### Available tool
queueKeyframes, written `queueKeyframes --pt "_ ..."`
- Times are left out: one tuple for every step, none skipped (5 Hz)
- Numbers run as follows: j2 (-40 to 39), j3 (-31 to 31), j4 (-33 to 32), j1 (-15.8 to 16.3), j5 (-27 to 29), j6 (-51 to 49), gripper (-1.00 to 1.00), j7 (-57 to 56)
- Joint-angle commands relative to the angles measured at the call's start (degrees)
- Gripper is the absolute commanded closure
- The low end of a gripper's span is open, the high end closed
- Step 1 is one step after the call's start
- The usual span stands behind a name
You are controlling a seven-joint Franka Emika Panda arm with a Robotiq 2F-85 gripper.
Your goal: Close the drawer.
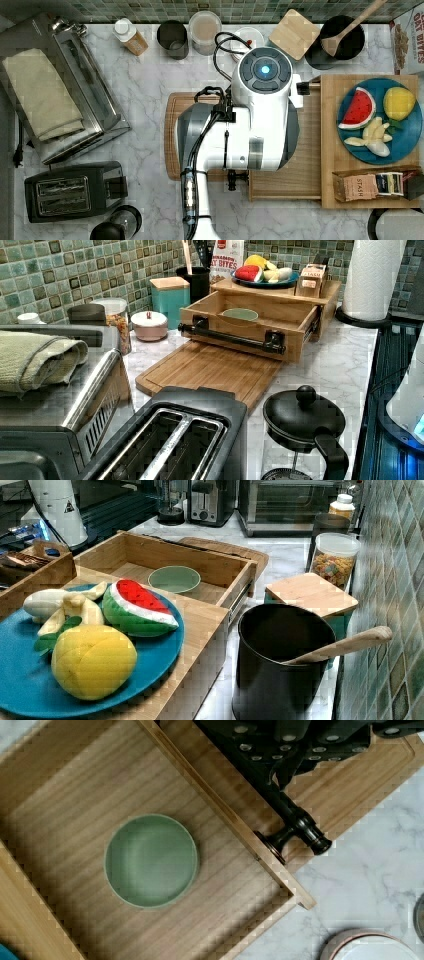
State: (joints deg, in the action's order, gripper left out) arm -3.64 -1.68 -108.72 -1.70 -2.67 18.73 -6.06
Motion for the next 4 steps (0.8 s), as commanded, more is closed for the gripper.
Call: queueKeyframes --pt "5.3 5.3 -9.7 5.2 2.5 11.9 1.0 -7.0" --pt "5.0 7.3 -11.0 5.8 4.4 14.4 1.0 -12.0" --pt "5.3 7.2 -14.5 6.8 6.7 19.3 1.0 -20.8" --pt "3.7 7.1 -16.0 7.3 2.9 19.7 1.0 -23.4"
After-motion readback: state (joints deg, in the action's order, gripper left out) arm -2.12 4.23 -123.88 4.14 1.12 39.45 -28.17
